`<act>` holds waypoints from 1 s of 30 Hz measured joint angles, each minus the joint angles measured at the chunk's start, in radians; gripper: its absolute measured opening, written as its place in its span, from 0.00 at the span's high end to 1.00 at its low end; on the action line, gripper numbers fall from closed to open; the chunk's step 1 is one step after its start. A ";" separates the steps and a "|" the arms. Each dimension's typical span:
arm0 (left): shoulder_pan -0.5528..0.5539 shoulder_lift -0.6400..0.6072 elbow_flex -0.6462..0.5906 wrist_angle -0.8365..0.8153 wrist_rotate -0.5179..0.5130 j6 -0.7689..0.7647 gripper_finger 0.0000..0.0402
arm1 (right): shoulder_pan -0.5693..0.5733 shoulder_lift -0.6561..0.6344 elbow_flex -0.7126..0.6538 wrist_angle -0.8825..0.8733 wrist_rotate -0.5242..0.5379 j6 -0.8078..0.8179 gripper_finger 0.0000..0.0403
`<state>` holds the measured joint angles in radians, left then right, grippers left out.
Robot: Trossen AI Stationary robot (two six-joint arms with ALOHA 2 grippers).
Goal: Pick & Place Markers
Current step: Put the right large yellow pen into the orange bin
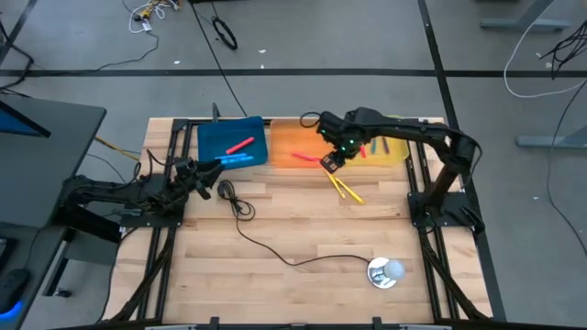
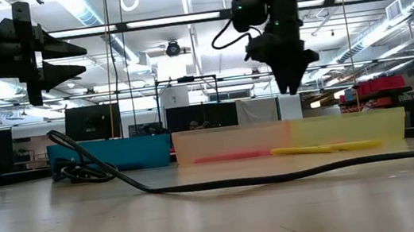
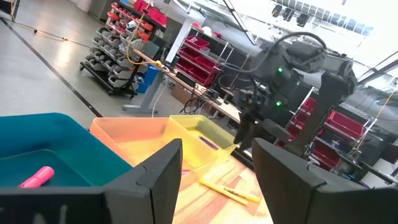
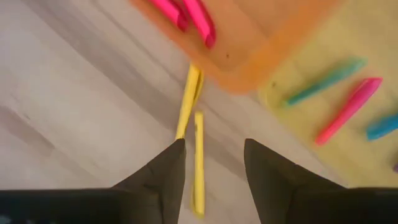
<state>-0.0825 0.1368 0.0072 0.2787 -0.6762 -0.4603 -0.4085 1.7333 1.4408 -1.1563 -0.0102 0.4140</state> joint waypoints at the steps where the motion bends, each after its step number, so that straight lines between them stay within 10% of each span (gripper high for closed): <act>1: 0.000 0.000 0.000 0.000 0.000 0.000 0.50 | 0.005 -0.016 -0.024 0.011 -0.004 0.000 0.60; 30: 0.000 0.000 0.000 0.000 0.000 0.000 0.50 | 0.113 -0.181 -0.345 0.132 -0.061 0.105 0.60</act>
<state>-0.0824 0.1368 0.0071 0.2787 -0.6762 -0.4603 -0.2958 1.5519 1.0962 -1.0246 -0.0715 0.5194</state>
